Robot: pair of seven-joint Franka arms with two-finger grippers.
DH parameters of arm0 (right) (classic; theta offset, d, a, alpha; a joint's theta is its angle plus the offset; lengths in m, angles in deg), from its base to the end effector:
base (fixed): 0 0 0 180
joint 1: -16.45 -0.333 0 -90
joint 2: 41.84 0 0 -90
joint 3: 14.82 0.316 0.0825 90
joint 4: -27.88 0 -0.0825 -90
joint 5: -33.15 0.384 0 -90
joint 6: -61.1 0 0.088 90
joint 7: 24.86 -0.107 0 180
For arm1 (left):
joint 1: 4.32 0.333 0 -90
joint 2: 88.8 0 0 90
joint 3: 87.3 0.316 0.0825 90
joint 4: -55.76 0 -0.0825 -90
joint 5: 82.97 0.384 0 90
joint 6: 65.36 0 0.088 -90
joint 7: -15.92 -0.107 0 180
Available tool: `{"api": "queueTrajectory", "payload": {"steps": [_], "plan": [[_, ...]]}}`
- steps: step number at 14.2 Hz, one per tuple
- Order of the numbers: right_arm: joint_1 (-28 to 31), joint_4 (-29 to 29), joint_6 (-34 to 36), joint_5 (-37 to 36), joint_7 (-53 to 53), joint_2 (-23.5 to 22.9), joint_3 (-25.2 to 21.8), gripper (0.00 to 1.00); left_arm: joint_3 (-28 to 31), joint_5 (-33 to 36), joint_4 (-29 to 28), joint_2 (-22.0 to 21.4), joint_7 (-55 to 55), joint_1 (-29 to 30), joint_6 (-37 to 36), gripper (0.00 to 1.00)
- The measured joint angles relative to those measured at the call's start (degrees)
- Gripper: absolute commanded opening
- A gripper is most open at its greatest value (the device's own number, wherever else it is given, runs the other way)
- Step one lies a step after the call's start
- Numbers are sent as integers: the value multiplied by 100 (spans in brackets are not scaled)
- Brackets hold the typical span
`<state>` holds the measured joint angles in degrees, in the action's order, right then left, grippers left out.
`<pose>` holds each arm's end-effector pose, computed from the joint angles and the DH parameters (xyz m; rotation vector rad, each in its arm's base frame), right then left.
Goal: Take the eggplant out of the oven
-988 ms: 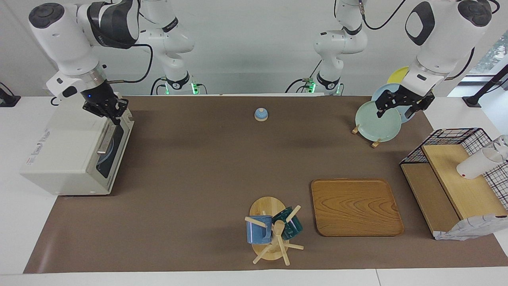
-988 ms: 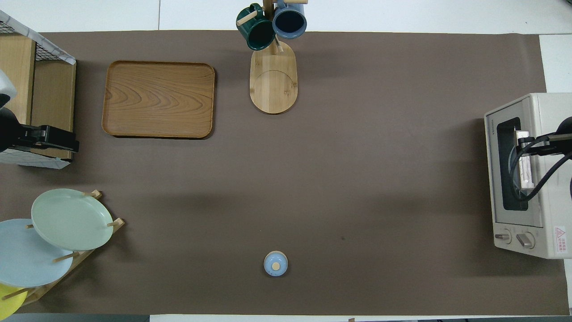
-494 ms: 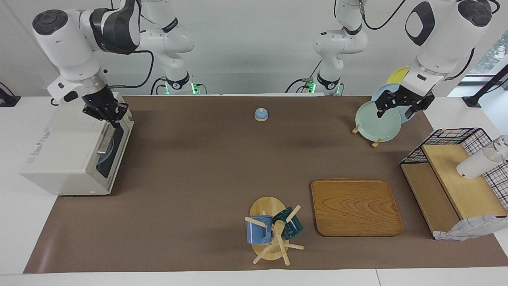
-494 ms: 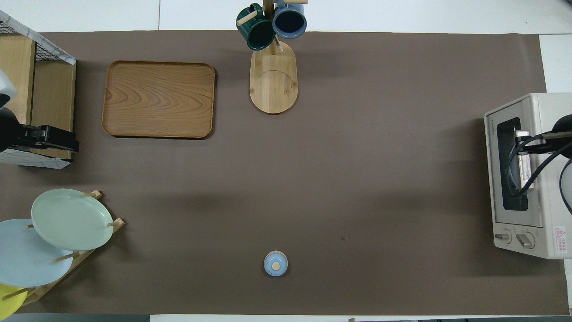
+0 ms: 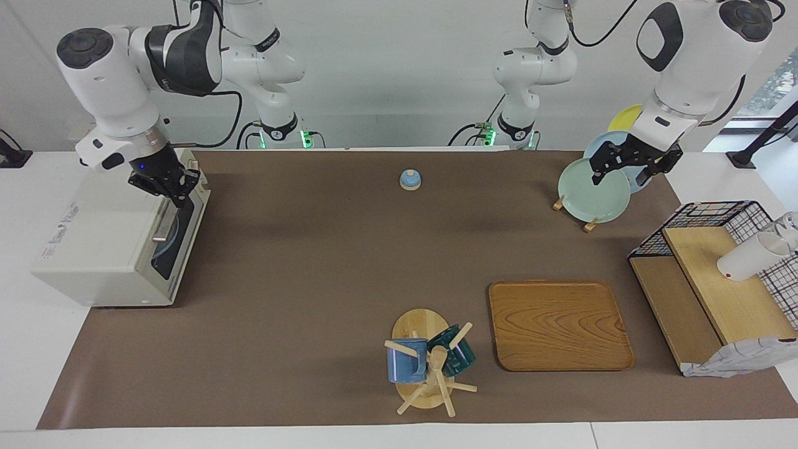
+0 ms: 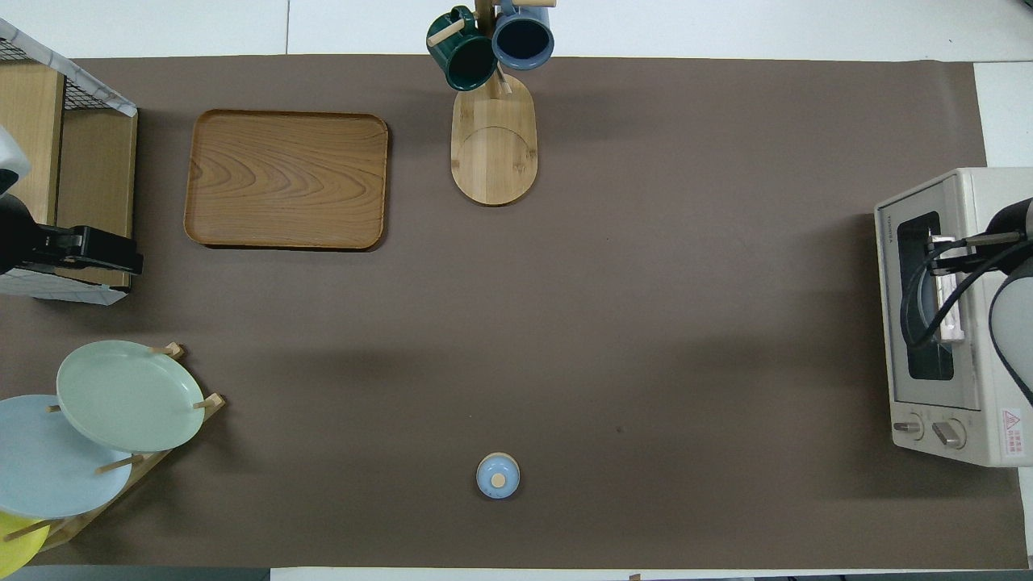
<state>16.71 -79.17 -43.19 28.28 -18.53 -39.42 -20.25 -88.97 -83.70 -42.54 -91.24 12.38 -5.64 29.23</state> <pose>0.5455 -0.0621 0.5277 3.0639 0.0498 -0.0218 0.5442 -0.0300 0.5862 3.1249 -0.1764 -0.0346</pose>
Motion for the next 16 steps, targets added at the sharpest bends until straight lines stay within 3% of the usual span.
{"api": "queueTrajectory", "payload": {"steps": [16], "plan": [[403, -569, -247, -439, -15, -132, -11, 0, 0, 0, 0, 0, 0, 0, 0, 100]]}}
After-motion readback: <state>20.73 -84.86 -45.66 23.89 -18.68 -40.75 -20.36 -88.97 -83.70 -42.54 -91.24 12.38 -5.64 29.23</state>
